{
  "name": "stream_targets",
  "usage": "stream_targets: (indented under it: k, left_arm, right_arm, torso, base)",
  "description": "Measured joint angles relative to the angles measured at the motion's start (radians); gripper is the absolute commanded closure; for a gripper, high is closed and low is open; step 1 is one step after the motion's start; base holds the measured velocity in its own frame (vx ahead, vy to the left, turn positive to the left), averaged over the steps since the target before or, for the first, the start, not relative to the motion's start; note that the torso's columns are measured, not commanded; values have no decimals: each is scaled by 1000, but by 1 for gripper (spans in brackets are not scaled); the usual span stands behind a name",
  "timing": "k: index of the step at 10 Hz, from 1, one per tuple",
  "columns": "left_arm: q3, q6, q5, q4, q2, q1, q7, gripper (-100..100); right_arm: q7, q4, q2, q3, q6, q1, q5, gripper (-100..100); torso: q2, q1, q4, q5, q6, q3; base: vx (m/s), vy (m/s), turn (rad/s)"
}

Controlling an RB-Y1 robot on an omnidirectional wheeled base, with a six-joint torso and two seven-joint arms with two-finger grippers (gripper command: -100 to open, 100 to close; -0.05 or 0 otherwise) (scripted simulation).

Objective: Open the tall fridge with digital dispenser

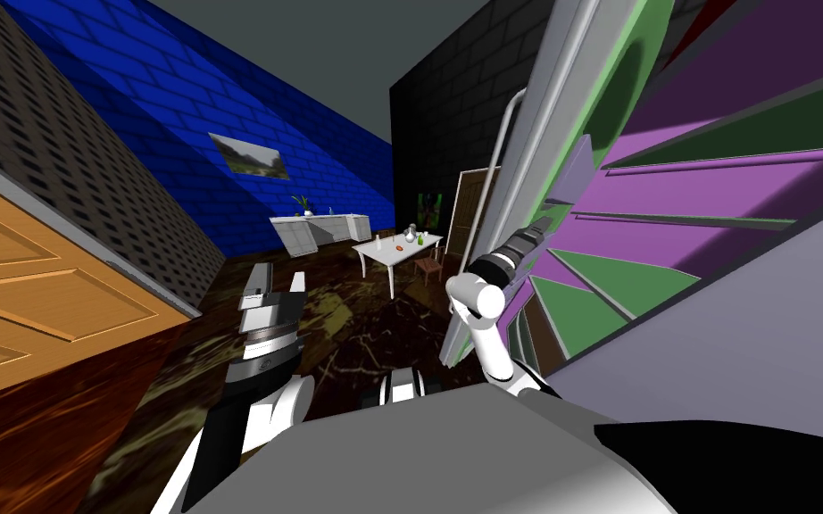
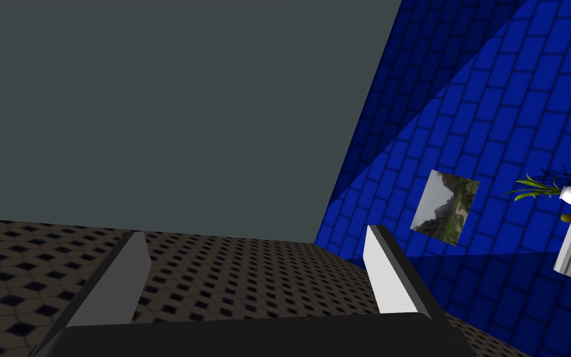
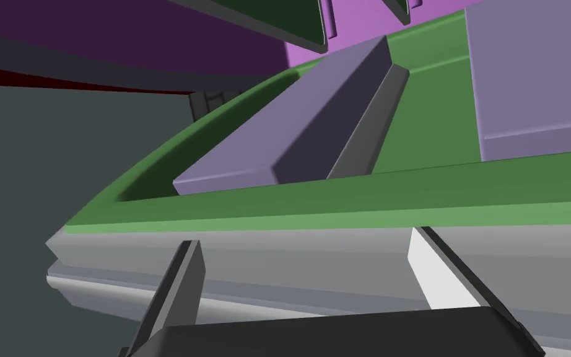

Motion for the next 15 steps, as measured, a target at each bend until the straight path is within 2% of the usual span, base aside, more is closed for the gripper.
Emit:
stream_targets:
  k: [7,10,12,15]
  left_arm:
    - [0,0,0,0,0,0,0,0]
    - [0,0,0,0,0,0,0,0]
    - [0,0,0,0,0,0,0,0]
    - [0,0,0,0,0,0,0,0]
  right_arm:
    - [147,-78,38,-27,-109,-170,-159,-100]
    - [194,-116,85,-38,-177,-227,-220,-100]
    - [225,-146,132,-48,-234,-263,-257,-100]
    - [240,-179,193,-51,-305,-280,-282,-100]
  torso:
    - [0,1,0,0,0,0]
    - [0,1,0,0,0,0]
    - [-1,1,0,0,0,0]
    - [0,1,0,0,0,0]
  base:
    - [1,-55,-15]
    - [-6,-50,-18]
    - [0,-34,-6]
    - [-1,-16,-7]
